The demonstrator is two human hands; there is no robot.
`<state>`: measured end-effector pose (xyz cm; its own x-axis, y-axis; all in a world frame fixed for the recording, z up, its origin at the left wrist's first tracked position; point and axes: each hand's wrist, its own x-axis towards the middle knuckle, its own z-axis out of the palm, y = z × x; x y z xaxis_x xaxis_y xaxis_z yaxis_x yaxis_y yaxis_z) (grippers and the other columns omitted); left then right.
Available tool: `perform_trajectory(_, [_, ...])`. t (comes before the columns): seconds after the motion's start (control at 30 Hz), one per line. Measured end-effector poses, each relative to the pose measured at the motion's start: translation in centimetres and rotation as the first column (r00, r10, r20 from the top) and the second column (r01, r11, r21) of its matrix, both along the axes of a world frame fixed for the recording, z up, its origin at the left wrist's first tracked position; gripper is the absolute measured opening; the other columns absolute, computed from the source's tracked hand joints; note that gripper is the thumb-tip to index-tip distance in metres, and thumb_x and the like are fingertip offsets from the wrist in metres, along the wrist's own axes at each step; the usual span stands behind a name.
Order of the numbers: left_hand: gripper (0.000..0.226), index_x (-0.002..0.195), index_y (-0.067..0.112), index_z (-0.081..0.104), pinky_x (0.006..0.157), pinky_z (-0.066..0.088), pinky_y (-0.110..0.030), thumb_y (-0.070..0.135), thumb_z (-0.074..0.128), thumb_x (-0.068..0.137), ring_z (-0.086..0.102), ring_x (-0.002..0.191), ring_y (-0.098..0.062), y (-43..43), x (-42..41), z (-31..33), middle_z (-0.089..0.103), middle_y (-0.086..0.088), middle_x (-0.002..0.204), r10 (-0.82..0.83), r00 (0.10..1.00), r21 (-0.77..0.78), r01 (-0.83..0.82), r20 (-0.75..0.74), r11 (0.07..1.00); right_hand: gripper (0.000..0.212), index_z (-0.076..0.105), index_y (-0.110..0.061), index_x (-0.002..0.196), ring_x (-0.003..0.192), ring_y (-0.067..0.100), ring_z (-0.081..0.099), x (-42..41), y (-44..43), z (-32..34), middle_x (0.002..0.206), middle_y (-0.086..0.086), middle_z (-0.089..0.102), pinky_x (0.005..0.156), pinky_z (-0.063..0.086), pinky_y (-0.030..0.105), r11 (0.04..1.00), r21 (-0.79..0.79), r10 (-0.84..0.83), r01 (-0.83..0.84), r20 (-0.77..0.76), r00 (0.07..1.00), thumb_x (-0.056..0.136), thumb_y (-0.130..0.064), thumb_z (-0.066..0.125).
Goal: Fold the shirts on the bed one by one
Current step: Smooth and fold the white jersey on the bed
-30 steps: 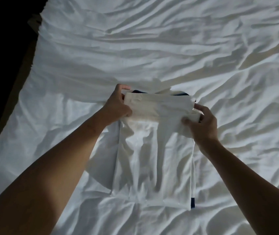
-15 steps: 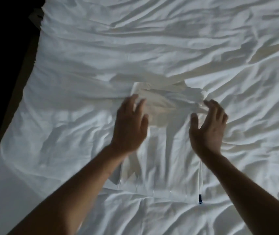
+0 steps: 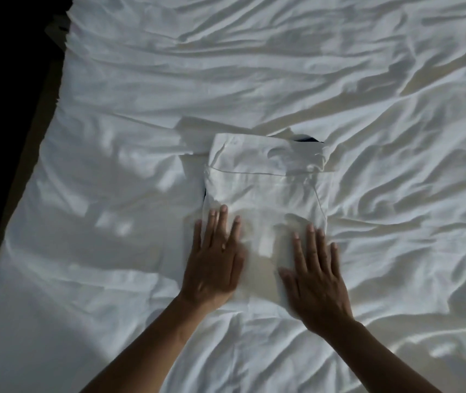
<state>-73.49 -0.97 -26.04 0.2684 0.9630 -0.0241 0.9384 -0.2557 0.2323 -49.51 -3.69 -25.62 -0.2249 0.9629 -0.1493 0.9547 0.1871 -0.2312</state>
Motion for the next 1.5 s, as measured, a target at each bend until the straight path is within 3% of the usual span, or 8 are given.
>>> perform_trajectory(0.2, [0.054, 0.147, 0.008, 0.055, 0.115, 0.032, -0.062, 0.037, 0.039, 0.104, 0.038, 0.15, -0.038, 0.1, 1.3, 0.1, 0.043, -0.019, 0.16, 0.056, 0.997, 0.061, -0.053, -0.051, 0.997, 0.085, 0.03, 0.001, 0.159, 0.145, 0.041, 0.038, 0.9, -2.2, 0.0, 0.163, 0.024, 0.032, 0.113, 0.038, 0.054, 0.967, 0.004, -0.253, 0.255, -0.106, 0.962, 0.098, -0.056, 0.047])
perform_trajectory(0.33, [0.025, 0.093, 0.012, 0.067, 0.078, 0.048, -0.047, 0.027, 0.049, 0.102, 0.062, 0.092, -0.036, 3.5, 5.8, 3.4, 0.066, -0.013, 0.099, 0.073, 0.991, 0.218, -0.097, 0.116, 0.971, 0.076, 0.047, -0.007, 0.134, 0.109, 0.034, 0.054, 0.4, -2.0, 0.7, 0.118, 0.012, 0.054, 0.094, 0.046, 0.047, 0.847, -0.197, -0.53, 0.494, -0.243, 0.812, 0.089, -0.067, 0.056])
perform_trajectory(0.4, [0.031, 0.089, 0.01, 0.065, 0.07, 0.052, -0.043, 0.034, 0.05, 0.103, 0.065, 0.082, -0.036, 5.5, 9.4, 5.4, 0.066, -0.011, 0.088, 0.141, 0.971, 0.025, -0.149, 0.195, 0.989, 0.056, 0.044, -0.016, 0.114, 0.106, 0.034, 0.058, 0.4, -1.9, 1.2, 0.106, 0.006, 0.055, 0.089, 0.046, 0.043, 0.804, -0.328, -0.578, 0.495, -0.237, 0.781, 0.09, -0.064, 0.06])
perform_trajectory(0.53, [0.061, 0.118, 0.007, 0.062, 0.087, 0.05, -0.041, 0.063, 0.046, 0.101, 0.067, 0.105, -0.037, 8.4, 16.0, 7.4, 0.069, -0.015, 0.115, 0.276, 0.961, -0.363, -0.247, 0.031, 0.898, 0.049, 0.044, -0.019, 0.1, 0.103, 0.037, 0.064, 0.8, -1.1, 2.5, 0.105, 0.01, 0.068, 0.075, 0.039, 0.037, 0.684, -0.516, -0.669, 0.516, -0.16, 0.726, 0.091, -0.063, 0.063])
perform_trajectory(0.93, [0.031, 0.124, -0.003, 0.062, 0.092, 0.052, -0.04, 0.011, 0.056, 0.096, 0.066, 0.115, -0.038, 10.7, 19.0, 6.1, 0.066, -0.017, 0.123, 0.267, 0.958, -0.361, -0.288, -0.108, 0.887, 0.03, 0.054, -0.018, 0.11, 0.095, 0.031, 0.067, 1.9, -1.0, 3.7, 0.103, 0.006, 0.07, 0.08, 0.052, 0.038, 0.711, -0.591, -0.628, 0.381, -0.288, 0.723, 0.102, -0.047, 0.054])
perform_trajectory(1.17, [0.025, 0.112, 0.004, 0.061, 0.084, 0.048, -0.037, 0.02, 0.055, 0.094, 0.063, 0.111, -0.044, 12.0, 15.0, 6.8, 0.063, -0.021, 0.121, 0.422, 0.902, -0.496, -0.329, 0.086, 0.804, 0.019, 0.048, -0.022, 0.09, 0.072, 0.022, 0.062, -0.7, -1.4, 6.4, 0.075, -0.003, 0.06, 0.067, 0.056, 0.047, 0.799, -0.479, -0.589, 0.363, -0.502, 0.634, 0.101, -0.035, 0.055])
perform_trajectory(1.37, [0.024, 0.069, 0.011, 0.038, 0.049, 0.029, -0.031, 0.007, 0.056, 0.085, 0.039, 0.064, -0.025, 13.2, 9.0, 10.5, 0.046, -0.005, 0.072, 0.475, 0.826, -0.514, -0.277, 0.304, 0.812, 0.026, 0.054, -0.015, 0.069, 0.053, 0.016, 0.048, -6.0, -1.1, 10.6, 0.056, -0.003, 0.053, 0.051, 0.042, 0.037, 0.85, -0.353, -0.526, 0.392, -0.627, 0.575, 0.093, -0.021, 0.065])
perform_trajectory(1.5, [0.024, 0.067, 0.013, 0.042, 0.049, 0.027, -0.03, 0.003, 0.057, 0.083, 0.039, 0.06, -0.022, 13.7, 2.1, 13.2, 0.046, -0.001, 0.067, 0.53, 0.748, -0.506, -0.302, 0.4, 0.808, 0.038, 0.044, -0.013, 0.059, 0.048, 0.011, 0.032, -11.7, -0.5, 13.1, 0.05, -0.007, 0.038, 0.047, 0.027, 0.024, 0.862, -0.325, -0.5, 0.39, -0.678, 0.539, 0.09, -0.014, 0.065])
